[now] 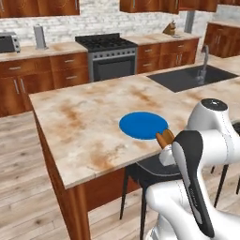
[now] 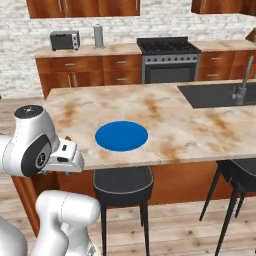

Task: Move the hot dog bun to the plate on the dining table and place the condiment next to that plate. Then navigate to the fridge and take the sausage and place it on the plate as well.

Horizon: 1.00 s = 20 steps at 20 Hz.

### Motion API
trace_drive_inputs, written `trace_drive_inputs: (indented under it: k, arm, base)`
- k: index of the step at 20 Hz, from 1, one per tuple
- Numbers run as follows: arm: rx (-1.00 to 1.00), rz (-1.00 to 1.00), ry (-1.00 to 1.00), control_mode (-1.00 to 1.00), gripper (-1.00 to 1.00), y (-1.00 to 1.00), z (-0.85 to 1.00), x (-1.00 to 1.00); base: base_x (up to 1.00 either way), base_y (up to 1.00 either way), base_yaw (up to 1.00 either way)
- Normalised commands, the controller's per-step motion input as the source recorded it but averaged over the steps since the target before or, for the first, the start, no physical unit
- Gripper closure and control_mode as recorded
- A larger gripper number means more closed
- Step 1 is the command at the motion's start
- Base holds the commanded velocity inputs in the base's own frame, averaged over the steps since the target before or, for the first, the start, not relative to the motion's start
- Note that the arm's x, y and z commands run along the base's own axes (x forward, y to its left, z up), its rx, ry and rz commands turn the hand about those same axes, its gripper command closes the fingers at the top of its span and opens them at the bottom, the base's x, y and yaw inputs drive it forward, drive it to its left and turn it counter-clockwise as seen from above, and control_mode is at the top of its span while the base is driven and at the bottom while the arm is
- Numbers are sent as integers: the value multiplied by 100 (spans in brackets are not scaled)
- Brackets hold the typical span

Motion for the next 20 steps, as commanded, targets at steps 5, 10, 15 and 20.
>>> trace_drive_inputs:
  k: [5, 10, 15, 20]
  arm:
    - [0, 0, 0, 100, 100, 0, 0, 0]
    - [0, 0, 0, 100, 100, 0, 0, 0]
    - [0, 0, 0, 100, 100, 0, 0, 0]
    - [0, 0, 0, 100, 100, 0, 0, 0]
  base:
    - [0, -82, 48]
    - [0, -68, 35]
    - [22, -40, 27]
    - [77, -16, 23]
